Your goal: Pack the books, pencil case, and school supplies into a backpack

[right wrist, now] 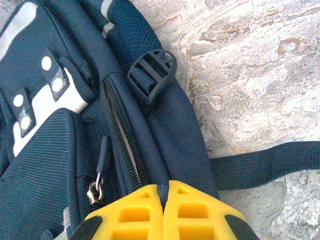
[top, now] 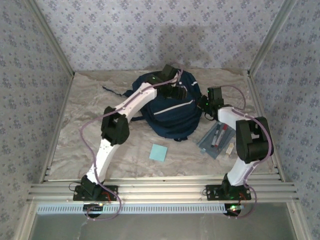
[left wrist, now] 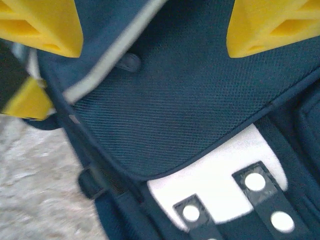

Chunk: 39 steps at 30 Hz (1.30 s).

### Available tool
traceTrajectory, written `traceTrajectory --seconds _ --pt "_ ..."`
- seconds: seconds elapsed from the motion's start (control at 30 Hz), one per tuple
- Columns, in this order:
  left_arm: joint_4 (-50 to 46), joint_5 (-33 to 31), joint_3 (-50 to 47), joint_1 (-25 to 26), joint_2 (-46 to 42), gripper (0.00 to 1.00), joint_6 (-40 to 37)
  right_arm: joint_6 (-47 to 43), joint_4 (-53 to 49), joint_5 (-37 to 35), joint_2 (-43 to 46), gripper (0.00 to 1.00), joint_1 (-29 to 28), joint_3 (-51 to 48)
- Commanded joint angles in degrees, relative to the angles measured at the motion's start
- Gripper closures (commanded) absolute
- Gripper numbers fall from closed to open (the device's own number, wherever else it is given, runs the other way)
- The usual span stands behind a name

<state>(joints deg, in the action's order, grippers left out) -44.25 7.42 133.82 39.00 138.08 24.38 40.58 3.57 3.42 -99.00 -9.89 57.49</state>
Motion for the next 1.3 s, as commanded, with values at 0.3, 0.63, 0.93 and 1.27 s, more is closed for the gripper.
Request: traceTrajectory --seconds 0.3,0.63,0.93,1.27 --pt "-2.32 -3.57 0.93 0.24 10.89 0.3 4.31 -6.88 0.0 0.83 3.4 1.0 -6.07 -4.45" --pt "0.91 -3.14 -2.5 0.23 11.55 0.32 9.26 -5.59 -1.9 -2.9 14.52 1.0 -15.45 -10.93" --pt "3.12 -2.78 -4.97 0.21 9.6 0.33 10.97 -8.57 2.4 0.09 10.56 1.0 -20.66 -9.52" --pt "-3.55 -4.14 -7.05 -1.63 -1.09 0.23 7.13 -12.78 1.88 -2.78 7.86 1.0 -21.9 -7.15"
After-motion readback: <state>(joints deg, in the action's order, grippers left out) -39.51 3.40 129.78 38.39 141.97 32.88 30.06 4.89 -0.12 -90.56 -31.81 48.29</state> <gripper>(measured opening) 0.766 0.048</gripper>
